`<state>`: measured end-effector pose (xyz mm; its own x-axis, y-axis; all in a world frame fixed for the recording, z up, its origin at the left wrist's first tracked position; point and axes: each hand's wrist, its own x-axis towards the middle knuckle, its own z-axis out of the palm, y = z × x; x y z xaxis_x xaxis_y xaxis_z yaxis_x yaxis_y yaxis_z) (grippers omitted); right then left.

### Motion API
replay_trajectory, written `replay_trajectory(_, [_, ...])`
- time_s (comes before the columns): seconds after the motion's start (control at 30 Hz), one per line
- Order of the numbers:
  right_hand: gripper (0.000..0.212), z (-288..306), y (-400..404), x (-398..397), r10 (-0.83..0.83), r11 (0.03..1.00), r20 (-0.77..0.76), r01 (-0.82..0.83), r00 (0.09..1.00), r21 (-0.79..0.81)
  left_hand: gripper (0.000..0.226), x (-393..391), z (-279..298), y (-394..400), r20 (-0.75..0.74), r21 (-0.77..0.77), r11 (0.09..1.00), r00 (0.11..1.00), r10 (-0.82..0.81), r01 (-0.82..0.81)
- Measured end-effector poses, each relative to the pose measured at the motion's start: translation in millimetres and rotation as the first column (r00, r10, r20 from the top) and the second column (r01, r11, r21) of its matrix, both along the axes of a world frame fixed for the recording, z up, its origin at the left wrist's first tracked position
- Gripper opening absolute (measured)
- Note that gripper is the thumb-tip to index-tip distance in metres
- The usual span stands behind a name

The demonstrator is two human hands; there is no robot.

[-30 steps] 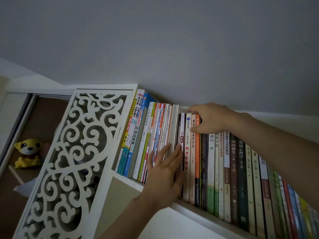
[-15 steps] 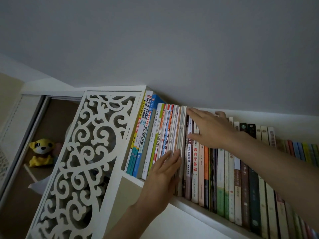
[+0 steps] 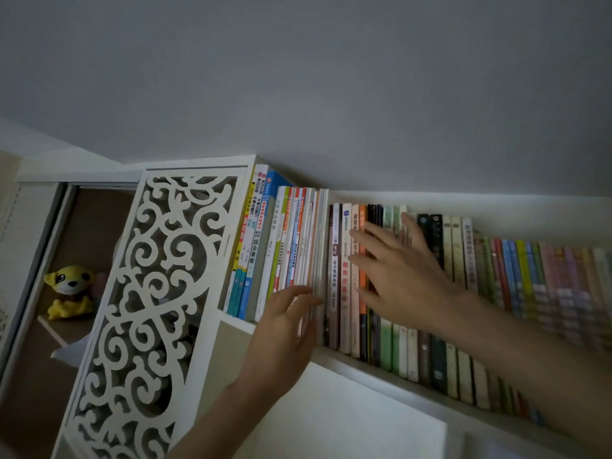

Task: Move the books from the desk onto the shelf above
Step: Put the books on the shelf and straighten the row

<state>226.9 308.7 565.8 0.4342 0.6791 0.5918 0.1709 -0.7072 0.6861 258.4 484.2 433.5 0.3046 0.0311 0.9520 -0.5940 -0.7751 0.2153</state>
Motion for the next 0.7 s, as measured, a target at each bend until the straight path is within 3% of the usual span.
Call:
replay_trajectory(0.13, [0.052,-18,-64,-44,-0.133,0.990,0.059,0.130,0.989,0.056,0.050,-32,14,-51,-0.086,0.102,0.991,0.993,-0.080,0.089])
replay_trajectory(0.33, [0.104,-29,-115,-57,-0.225,0.947,-0.146,0.252,0.963,0.198,0.096,-33,20,-114,-0.308,0.010,0.992,0.945,-0.114,0.123])
replay_trajectory(0.57, [0.112,-40,-114,-41,-0.046,0.948,-0.202,0.106,0.978,0.301,0.097,-18,14,-117,-0.350,0.052,0.998,0.936,0.035,-0.018])
replay_trajectory(0.7, [0.112,-39,-112,-40,-0.067,0.951,-0.207,0.125,0.976,0.283,0.097,-26,18,-122,-0.343,0.069,0.997,0.938,0.059,-0.037])
